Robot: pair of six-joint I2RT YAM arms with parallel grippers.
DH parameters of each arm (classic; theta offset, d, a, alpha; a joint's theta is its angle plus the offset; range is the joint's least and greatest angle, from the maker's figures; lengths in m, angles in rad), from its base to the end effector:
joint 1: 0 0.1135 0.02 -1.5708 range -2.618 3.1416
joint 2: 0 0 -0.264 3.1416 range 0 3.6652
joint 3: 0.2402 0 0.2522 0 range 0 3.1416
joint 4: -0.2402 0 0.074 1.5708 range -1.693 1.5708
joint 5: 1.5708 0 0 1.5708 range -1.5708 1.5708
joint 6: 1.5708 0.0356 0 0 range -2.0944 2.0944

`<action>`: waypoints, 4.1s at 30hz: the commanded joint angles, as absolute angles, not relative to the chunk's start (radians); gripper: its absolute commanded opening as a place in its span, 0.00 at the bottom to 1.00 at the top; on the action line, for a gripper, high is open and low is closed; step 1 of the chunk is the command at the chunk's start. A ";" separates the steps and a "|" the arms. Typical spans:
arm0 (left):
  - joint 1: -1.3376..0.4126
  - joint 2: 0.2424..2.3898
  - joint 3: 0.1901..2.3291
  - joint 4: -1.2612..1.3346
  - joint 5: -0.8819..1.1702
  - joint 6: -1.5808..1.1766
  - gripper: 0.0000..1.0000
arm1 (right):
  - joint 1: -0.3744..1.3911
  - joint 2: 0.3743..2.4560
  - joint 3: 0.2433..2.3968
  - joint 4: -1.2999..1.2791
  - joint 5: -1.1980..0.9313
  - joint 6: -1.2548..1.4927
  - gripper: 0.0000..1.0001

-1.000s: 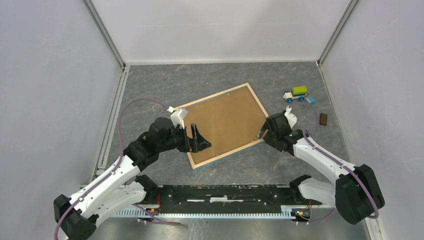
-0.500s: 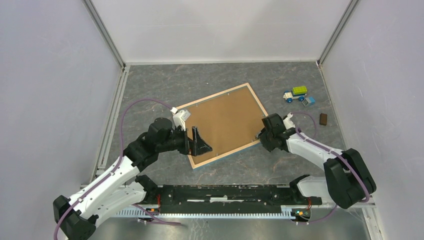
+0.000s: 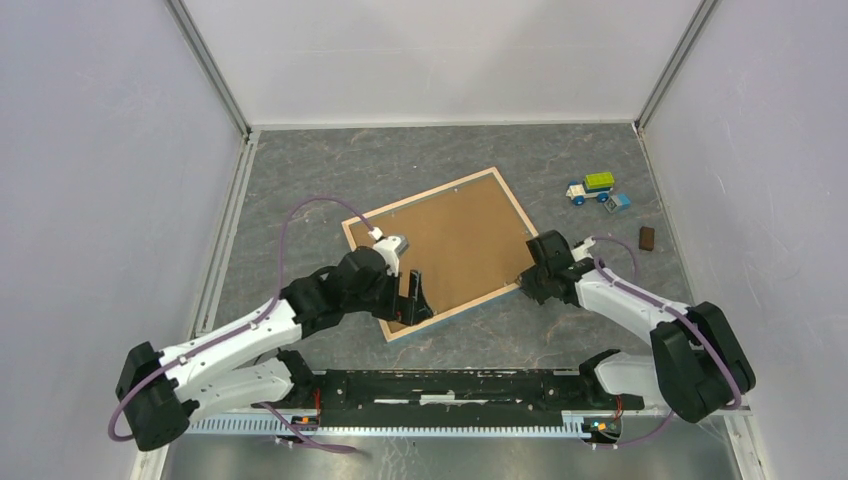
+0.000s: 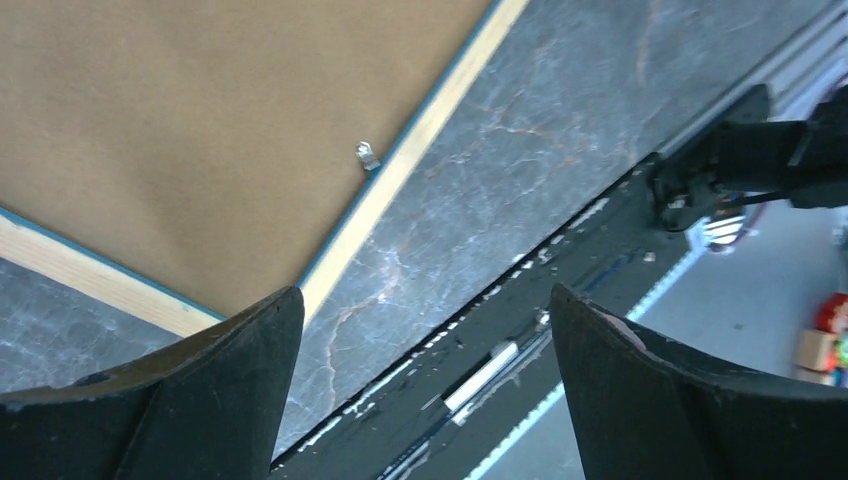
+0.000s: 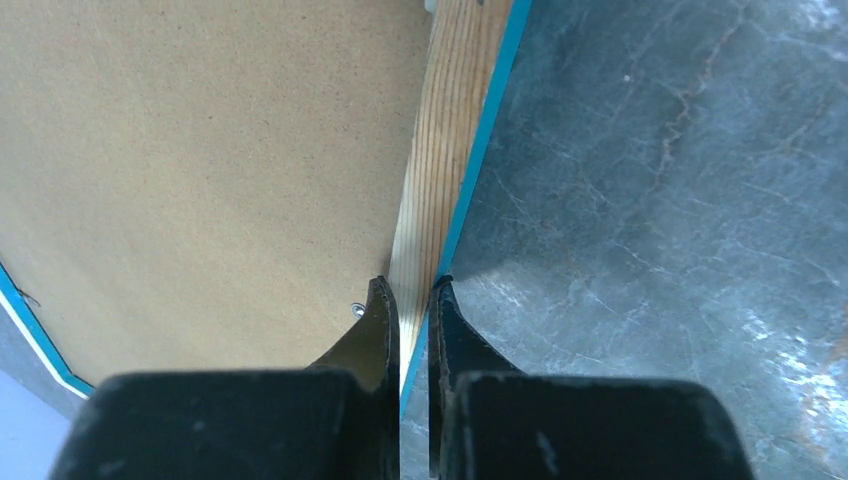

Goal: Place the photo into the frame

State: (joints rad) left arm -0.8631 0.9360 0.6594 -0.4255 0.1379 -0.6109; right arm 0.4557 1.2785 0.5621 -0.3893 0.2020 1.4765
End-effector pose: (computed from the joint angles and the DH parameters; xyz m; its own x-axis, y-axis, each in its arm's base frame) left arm 0.1256 -0.1543 0.2463 -0.8148 0.0784 -0.5745 0.4316 0.7436 -0.5107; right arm 0.1979 0.0890 0.1534 -0.4243 0.8782 -0.2208 0.7660 0.4781 0.4296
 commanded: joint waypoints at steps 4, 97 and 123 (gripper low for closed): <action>-1.029 1.104 0.770 -0.435 -0.123 -0.578 0.92 | 0.460 1.184 0.558 -0.447 0.149 1.496 0.00; -1.390 1.376 0.902 -0.384 -0.530 -0.280 1.00 | 0.454 1.513 0.828 -0.695 0.216 1.519 0.28; -1.391 1.568 0.992 -0.396 -0.536 -0.291 1.00 | 0.454 1.513 0.911 -0.774 0.122 1.470 0.00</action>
State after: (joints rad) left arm -1.3907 1.5051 0.9249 -0.4290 -0.5209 -0.2783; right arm 0.4496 1.5368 0.8543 -0.6662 0.1501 1.4948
